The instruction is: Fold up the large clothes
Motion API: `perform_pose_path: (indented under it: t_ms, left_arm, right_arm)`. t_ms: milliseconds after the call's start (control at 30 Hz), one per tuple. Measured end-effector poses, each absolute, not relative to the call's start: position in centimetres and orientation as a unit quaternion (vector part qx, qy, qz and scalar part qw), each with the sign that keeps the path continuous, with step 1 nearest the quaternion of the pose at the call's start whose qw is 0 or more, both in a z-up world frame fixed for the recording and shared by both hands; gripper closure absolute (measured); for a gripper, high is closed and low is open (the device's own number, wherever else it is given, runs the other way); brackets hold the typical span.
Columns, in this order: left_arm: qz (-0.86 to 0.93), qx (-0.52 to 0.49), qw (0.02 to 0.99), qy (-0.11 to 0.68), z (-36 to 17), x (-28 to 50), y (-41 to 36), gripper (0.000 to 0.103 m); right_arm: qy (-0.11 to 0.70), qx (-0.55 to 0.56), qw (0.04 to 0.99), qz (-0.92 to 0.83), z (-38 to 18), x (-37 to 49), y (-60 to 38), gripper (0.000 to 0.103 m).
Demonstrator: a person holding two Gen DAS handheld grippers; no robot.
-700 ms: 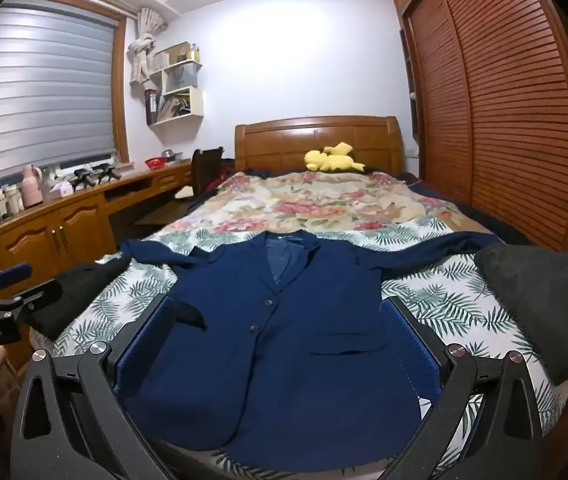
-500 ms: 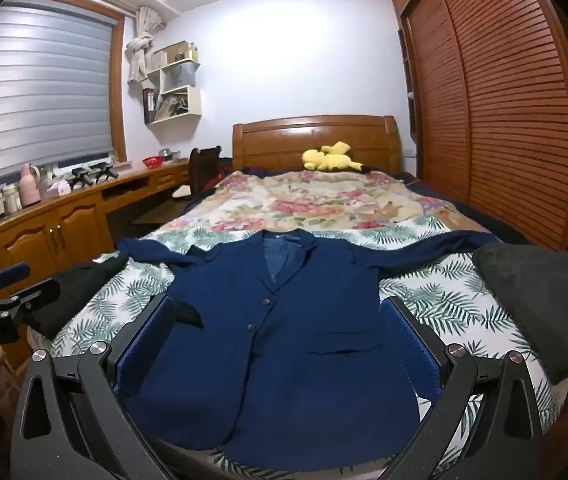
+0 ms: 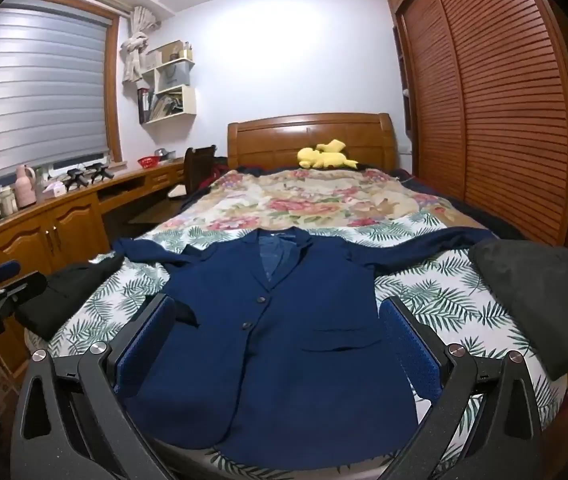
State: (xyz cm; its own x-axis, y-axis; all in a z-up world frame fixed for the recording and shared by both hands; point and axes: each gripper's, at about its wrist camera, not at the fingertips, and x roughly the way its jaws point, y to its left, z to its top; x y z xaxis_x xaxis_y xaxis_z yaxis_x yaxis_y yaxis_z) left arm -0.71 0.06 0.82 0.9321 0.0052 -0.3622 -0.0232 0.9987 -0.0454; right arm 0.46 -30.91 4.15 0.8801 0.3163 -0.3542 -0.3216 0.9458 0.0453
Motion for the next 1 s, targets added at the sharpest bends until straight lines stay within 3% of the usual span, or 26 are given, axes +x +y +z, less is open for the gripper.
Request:
perform_pose_path:
  t_ms: [1000]
  left_arm:
    - [0.003,-0.024,0.985,0.173,1.74,-1.40,-0.31,0.000]
  right_arm:
    - [0.180,-0.008,0.970,0.162,4.06,0.61,-30.89,0.000]
